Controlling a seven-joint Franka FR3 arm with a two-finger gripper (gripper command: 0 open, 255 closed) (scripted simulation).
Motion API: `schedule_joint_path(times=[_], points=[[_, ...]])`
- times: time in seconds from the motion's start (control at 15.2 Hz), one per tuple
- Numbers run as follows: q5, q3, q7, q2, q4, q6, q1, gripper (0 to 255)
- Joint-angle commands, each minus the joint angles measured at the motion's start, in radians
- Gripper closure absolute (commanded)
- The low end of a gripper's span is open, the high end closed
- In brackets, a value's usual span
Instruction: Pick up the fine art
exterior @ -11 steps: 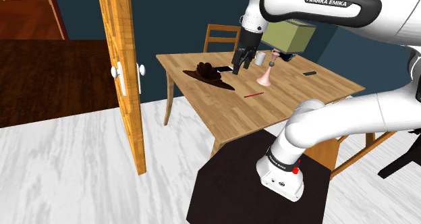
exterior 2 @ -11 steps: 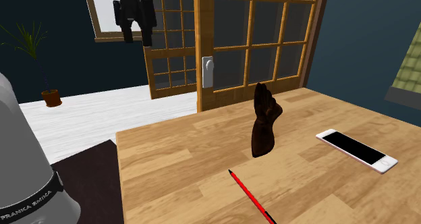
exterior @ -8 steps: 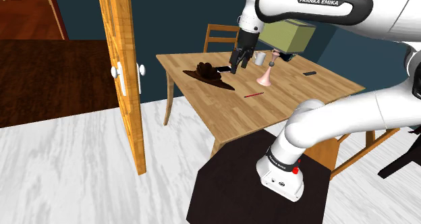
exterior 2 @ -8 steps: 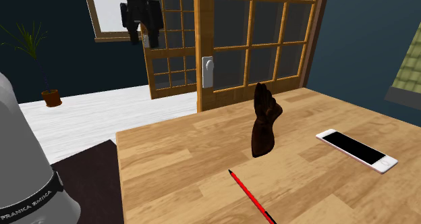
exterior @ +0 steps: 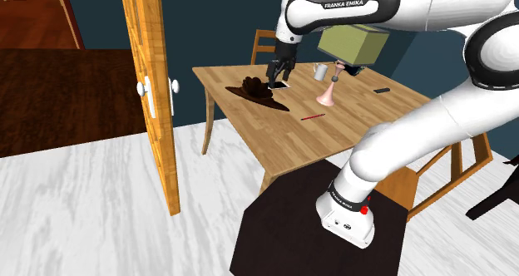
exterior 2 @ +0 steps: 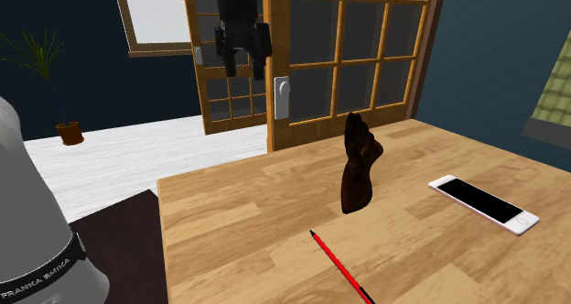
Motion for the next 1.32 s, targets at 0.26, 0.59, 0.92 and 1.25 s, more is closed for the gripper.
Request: schedule_joint_path(times=[0.26, 0.59, 0.92, 1.25], points=[[-0.040, -0.026, -0.014, 0.219, 0.123, 0.105, -0.027, 0], [-0.064, -0.045, -0.023, 0.404, 0.265, 0.155, -0.045, 0], [-0.077, -0.063, -0.034, 0.590, 0.438, 0.177, -0.063, 0], [-0.082, -0.078, -0.049, 0.783, 0.649, 0.168, -0.083, 0]])
